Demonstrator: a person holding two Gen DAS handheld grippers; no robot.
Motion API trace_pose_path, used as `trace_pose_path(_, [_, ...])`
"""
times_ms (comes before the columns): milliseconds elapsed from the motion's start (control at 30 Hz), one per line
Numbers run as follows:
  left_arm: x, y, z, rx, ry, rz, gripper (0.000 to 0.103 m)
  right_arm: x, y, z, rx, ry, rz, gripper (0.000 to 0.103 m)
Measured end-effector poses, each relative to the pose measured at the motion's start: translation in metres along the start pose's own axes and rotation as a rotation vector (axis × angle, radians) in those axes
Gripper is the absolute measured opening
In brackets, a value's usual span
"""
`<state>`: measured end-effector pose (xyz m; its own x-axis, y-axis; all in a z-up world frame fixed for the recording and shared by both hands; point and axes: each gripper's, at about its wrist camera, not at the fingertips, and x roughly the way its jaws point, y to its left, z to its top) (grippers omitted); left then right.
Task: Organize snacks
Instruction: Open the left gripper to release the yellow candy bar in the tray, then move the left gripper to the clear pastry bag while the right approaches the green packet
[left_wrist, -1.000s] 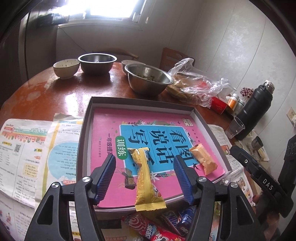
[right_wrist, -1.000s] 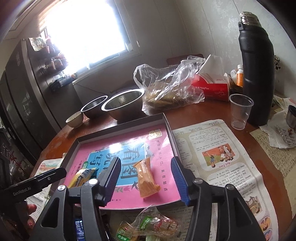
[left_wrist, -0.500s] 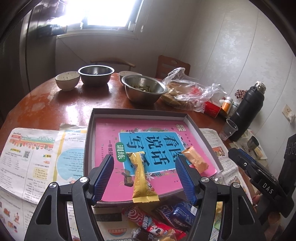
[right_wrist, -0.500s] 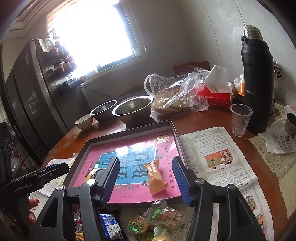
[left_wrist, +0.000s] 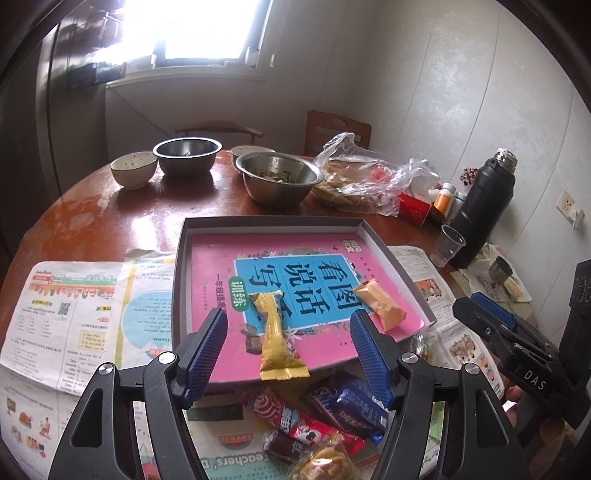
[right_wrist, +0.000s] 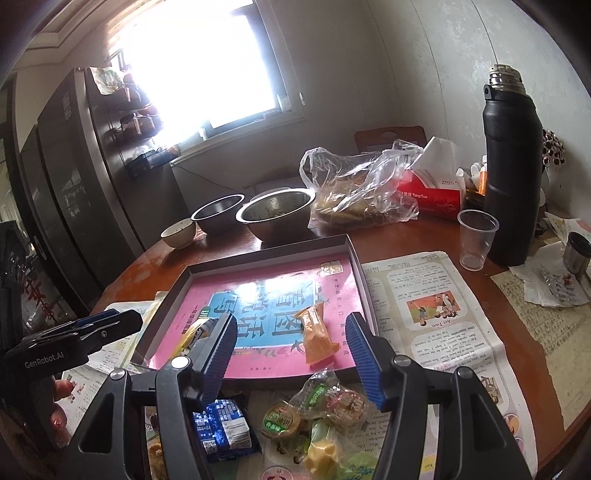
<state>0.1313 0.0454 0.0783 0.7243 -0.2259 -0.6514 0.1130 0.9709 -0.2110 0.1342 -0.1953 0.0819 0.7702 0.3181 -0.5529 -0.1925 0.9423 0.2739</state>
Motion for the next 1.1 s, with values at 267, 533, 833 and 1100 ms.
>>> trace_pose_path(267, [-0.008, 0.005, -0.022, 0.006, 0.033, 0.017, 0.071, -0.011, -0.006, -0.009, 0.007, 0.010, 0.004, 0.061])
trace_pose_path(533, [-0.004, 0.010, -0.050, -0.018, 0.098, 0.021, 0.071, -0.021, -0.011, -0.017, 0.015, 0.014, -0.002, 0.061])
trace_pose_path(833, [-0.007, -0.004, -0.067, 0.019, 0.128, 0.011, 0.071, -0.031, -0.015, -0.031, 0.018, 0.037, -0.017, 0.065])
trace_pose_path(1100, [-0.006, -0.008, -0.083, 0.027, 0.170, 0.010, 0.071, -0.031, -0.019, -0.046, 0.016, 0.069, -0.032, 0.066])
